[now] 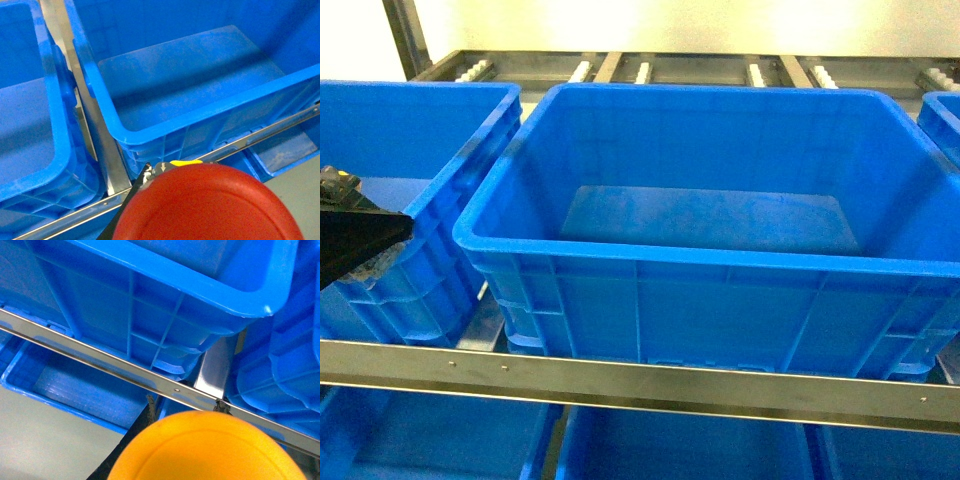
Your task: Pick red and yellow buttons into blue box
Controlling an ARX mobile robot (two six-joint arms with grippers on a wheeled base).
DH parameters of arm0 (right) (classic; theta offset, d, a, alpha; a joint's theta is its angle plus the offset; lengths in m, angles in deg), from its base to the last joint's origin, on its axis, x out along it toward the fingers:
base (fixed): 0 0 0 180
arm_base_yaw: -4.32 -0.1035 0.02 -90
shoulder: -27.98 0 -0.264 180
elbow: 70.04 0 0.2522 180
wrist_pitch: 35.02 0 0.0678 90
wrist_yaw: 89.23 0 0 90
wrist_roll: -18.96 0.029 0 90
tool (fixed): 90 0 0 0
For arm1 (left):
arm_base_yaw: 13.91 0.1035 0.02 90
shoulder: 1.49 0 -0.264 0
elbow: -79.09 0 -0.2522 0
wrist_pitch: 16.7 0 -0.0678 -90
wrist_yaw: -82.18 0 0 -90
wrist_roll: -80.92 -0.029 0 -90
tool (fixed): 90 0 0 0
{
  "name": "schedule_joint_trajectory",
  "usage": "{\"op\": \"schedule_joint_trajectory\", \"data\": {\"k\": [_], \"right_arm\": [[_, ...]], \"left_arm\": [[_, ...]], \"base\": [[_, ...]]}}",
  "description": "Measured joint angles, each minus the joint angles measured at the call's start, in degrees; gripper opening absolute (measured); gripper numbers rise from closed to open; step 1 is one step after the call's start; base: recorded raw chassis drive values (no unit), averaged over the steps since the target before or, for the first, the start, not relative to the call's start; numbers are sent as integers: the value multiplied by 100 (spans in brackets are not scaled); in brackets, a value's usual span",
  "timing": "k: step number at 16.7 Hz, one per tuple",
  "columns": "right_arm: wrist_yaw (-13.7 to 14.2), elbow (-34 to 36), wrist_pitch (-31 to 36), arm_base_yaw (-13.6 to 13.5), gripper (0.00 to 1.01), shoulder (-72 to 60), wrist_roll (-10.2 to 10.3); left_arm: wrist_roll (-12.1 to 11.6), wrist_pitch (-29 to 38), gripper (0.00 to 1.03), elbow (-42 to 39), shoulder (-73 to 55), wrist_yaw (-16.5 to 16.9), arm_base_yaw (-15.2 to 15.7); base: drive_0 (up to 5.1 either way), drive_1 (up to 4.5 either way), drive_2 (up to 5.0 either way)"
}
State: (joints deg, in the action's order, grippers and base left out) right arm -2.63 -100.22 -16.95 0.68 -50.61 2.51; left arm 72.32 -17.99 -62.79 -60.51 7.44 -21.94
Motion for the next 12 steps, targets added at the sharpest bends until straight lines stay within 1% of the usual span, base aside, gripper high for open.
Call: {"op": "schedule_joint_trajectory", "data": {"k": [2,4,5,6,9,10,11,12], "right_arm": [[-13,-2,-2,-11,30,0,-7],[-247,-192,-369,-26,30,72,-116],[-337,-361,-514,-87,30,111,-146],[-474,-728,-647,-179,30,125,-184],[-697,-1585,-837,-479,30,20,-271],[-737,-2092,-944,-667,30,-264,-369],[-804,-2420,-1029,-785,29,-566,-455],[-837,-2695,-1058,-848,29,-868,-586]], "left_arm": [[0,0,25,0,0,-20,7],[0,2,25,0,0,-26,33],[0,2,25,0,0,-24,33],[0,2,25,0,0,-22,33],[0,2,25,0,0,-22,26],[0,2,25,0,0,-22,26],[0,2,25,0,0,-20,26],[0,0,25,0,0,-20,26]], "base": [[19,19,19],[0,0,0],[0,0,0],[0,0,0],[0,0,0],[0,0,0],[0,0,0],[0,0,0]]}}
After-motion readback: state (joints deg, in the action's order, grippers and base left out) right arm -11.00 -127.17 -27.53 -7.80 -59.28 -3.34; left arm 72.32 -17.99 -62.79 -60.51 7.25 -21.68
